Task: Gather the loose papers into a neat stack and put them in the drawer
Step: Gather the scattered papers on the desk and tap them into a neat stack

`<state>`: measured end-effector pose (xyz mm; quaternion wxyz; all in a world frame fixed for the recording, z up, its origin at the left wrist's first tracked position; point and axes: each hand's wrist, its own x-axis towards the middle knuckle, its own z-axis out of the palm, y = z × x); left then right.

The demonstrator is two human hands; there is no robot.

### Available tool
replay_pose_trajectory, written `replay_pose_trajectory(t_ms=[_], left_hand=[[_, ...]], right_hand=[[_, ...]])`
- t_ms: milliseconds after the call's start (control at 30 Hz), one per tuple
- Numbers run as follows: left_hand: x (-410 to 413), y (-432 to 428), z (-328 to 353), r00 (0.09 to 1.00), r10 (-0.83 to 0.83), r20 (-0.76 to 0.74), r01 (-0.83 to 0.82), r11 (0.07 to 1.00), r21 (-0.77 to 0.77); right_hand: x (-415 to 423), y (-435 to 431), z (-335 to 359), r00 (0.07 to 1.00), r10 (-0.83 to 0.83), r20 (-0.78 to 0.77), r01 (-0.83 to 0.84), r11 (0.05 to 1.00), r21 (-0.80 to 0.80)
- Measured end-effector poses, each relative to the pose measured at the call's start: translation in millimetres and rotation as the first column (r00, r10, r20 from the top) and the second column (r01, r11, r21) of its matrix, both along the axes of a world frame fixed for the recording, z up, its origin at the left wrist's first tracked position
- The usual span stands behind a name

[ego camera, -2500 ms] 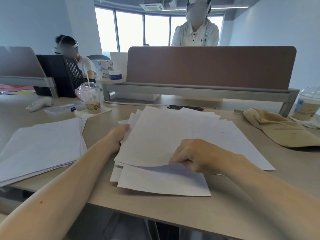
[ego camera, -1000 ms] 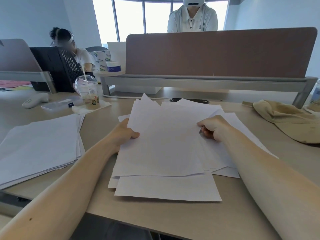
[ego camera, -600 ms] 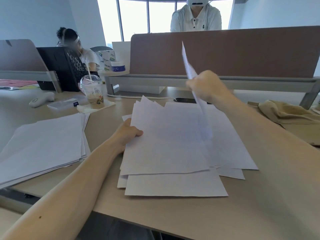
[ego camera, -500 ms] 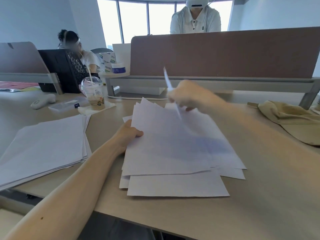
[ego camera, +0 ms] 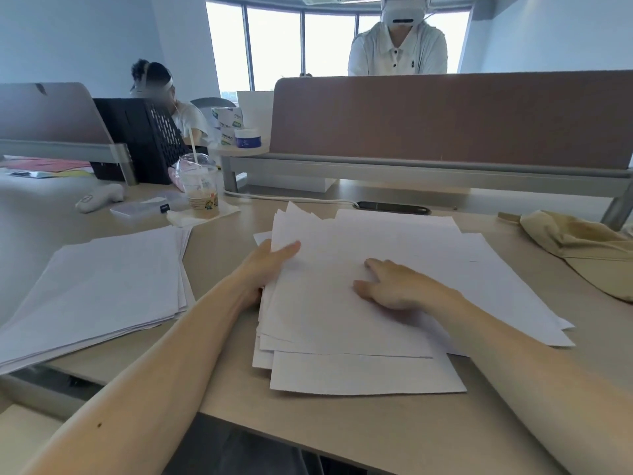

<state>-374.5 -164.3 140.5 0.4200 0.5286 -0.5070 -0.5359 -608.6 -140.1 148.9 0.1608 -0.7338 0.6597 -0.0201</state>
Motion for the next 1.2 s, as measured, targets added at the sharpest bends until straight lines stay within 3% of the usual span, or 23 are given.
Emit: replay_pose_trajectory(t_ms=[100, 267, 333, 433, 533, 667, 733, 933, 1200], left_hand=[[-2.7, 5.8, -0.6, 0.993, -0.082, 0.090, 0.089, 0.993, -0.080], [14.5, 10.5, 16.1, 0.999, 0.042, -0.027, -0.046, 0.985, -0.166], [29.2, 14.0, 24.9, 0.994, 0.087, -0.058, -0.097, 0.973, -0.208], [56.5, 19.7, 36.9, 0.976, 0.198, -0.094, -0.215, 0.950, -0.229], [90.1, 30.1, 49.4, 0.960, 0.248, -0.129, -0.270, 0.943, -0.195], [146.2, 47.6, 57.1, 0.976, 0.210, -0.062, -0.216, 0.971, -0.107], [178.1, 53.5, 55.1, 0.958, 0.287, -0.007, -0.287, 0.955, -0.075], [249.3, 63.0, 39.8, 0.798, 0.590, 0.123, -0.579, 0.807, -0.118], [302.9, 63.1, 17.0, 0.629, 0.726, 0.279, -0.722, 0.678, -0.137]], right_hand=[[0.6, 8.6, -3.6, 0.985, 0.035, 0.167, -0.032, 0.999, -0.019], [-8.8, 3.3, 15.1, 0.857, -0.190, 0.479, 0.294, 0.944, -0.152], [-7.8, 0.8, 22.1, 0.724, -0.213, 0.656, 0.319, 0.947, -0.044], [15.0, -1.3, 32.2, 0.454, -0.149, 0.878, 0.162, 0.983, 0.083], [50.8, -7.8, 47.0, 0.335, -0.077, 0.939, 0.043, 0.997, 0.067], [108.4, -27.9, 54.1, 0.385, -0.043, 0.922, -0.012, 0.999, 0.052], [140.4, -36.9, 49.0, 0.430, -0.029, 0.902, -0.039, 0.998, 0.051], [222.2, -52.6, 29.6, 0.438, -0.039, 0.898, -0.180, 0.975, 0.130], [273.3, -58.5, 14.0, 0.518, -0.015, 0.855, -0.161, 0.980, 0.116]])
